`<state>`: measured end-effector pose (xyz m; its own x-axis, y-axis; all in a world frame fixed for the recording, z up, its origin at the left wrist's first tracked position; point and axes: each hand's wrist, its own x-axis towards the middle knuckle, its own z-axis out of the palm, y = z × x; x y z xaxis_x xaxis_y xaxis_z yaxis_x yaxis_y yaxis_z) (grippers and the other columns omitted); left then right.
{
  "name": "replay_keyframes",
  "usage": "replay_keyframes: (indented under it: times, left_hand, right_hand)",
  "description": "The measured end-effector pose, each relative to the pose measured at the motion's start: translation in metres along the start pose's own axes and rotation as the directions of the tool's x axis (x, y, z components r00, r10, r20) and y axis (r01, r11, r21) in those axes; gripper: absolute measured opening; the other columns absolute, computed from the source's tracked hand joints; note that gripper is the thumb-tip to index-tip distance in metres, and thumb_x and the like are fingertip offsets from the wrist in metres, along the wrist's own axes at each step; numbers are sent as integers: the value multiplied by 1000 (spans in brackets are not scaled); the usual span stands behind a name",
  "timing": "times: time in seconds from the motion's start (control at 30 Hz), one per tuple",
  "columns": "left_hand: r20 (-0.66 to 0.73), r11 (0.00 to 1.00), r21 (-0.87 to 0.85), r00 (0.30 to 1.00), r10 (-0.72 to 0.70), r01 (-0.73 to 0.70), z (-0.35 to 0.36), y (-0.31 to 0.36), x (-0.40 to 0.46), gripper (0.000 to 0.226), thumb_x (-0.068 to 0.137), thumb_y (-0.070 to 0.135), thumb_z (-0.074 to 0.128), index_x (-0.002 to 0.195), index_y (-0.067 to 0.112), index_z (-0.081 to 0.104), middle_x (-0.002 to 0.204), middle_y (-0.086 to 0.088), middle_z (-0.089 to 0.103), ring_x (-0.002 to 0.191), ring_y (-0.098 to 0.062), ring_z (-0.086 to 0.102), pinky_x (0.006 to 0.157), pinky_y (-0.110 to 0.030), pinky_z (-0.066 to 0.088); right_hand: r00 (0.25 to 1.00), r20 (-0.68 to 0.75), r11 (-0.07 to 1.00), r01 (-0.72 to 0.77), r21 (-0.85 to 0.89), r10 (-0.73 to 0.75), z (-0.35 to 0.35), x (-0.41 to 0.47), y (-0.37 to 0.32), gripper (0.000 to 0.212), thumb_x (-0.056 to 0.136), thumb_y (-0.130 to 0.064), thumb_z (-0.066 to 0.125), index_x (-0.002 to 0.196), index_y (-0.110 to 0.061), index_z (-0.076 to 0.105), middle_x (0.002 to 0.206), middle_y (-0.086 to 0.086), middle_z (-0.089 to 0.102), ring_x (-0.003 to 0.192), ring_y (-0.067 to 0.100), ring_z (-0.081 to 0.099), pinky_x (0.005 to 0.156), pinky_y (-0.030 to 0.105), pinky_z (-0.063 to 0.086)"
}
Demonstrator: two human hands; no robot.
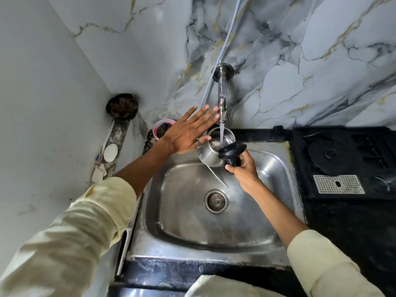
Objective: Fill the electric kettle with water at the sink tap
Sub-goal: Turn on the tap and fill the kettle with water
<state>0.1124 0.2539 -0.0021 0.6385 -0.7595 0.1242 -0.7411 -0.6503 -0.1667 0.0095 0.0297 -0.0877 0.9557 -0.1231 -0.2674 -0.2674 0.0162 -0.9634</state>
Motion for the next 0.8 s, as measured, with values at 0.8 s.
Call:
replay_keyframes:
  times: [0.8]
  left_hand:
    - [-26,999,-39,1000,-4,3,7,3,-2,71,111,52,26,169,14,9,177,-10,4,164,-27,5,134,-47,7]
  right_hand:
    - [1000,-17,1000,-2,-14,2,3,-1,-13,67,78,24,65,103,-37,59,94,5,61,74,-3,58,70,16,50]
